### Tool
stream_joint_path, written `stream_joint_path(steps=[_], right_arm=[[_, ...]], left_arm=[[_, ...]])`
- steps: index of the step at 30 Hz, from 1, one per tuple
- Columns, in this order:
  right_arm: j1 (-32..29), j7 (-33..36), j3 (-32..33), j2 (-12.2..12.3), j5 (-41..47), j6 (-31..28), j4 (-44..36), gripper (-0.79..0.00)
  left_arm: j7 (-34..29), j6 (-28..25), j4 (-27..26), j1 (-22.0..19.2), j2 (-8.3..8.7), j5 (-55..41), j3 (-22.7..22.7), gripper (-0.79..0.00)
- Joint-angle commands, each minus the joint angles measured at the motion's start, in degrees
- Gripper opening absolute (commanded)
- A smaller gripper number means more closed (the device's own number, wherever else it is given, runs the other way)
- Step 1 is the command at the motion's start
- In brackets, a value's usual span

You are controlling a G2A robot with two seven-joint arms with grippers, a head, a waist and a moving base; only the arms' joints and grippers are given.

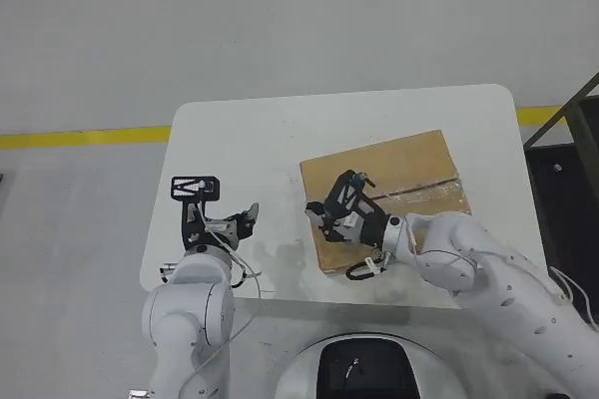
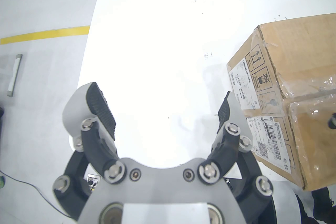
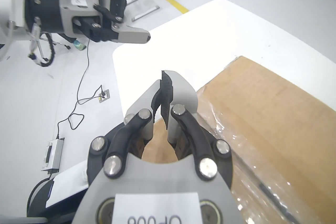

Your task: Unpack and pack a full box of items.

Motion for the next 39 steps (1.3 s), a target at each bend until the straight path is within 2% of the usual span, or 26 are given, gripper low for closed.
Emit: stream_joint_path(steps=[1, 6, 14, 22, 25, 28, 31, 35, 39], right_arm=[[-1.0, -0.4, 1.2, 0.2, 0.1, 0.5, 1.1, -0.785], [-6.4, -0.4, 8.9, 1.8, 1.0, 1.0, 0.0, -0.785], [-17.8, 1.7, 25.7, 4.7, 0.6, 1.9, -6.4, -0.785], [-27.2, 0.6, 44.6, 6.6, 2.3, 2.2, -8.3, -0.785], [-30.5, 0.7, 50.1, 7.0, -0.1, 3.0, -8.9, -0.785], [-34.2, -1.0, 51.8, 7.0, -1.8, 2.8, -9.3, -0.785], [-38.0, -4.1, 50.0, 6.7, -3.5, 1.3, -9.9, -0.785], [-42.3, -7.9, 44.4, 6.0, -5.3, 1.0, -12.4, -0.785], [-44.1, -9.7, 38.5, 5.5, -6.7, 1.2, -14.1, -0.785]], left_arm=[[0.0, 0.0, 0.0, 0.0, 0.0, 0.0, 0.0, 0.0], [0.0, 0.0, 0.0, 0.0, 0.0, 0.0, 0.0, 0.0], [0.0, 0.0, 0.0, 0.0, 0.0, 0.0, 0.0, 0.0], [0.0, 0.0, 0.0, 0.0, 0.0, 0.0, 0.0, 0.0], [0.0, 0.0, 0.0, 0.0, 0.0, 0.0, 0.0, 0.0], [0.0, 0.0, 0.0, 0.0, 0.0, 0.0, 0.0, 0.0], [0.0, 0.0, 0.0, 0.0, 0.0, 0.0, 0.0, 0.0], [0.0, 0.0, 0.0, 0.0, 0.0, 0.0, 0.0, 0.0], [0.0, 0.0, 0.0, 0.0, 0.0, 0.0, 0.0, 0.0]])
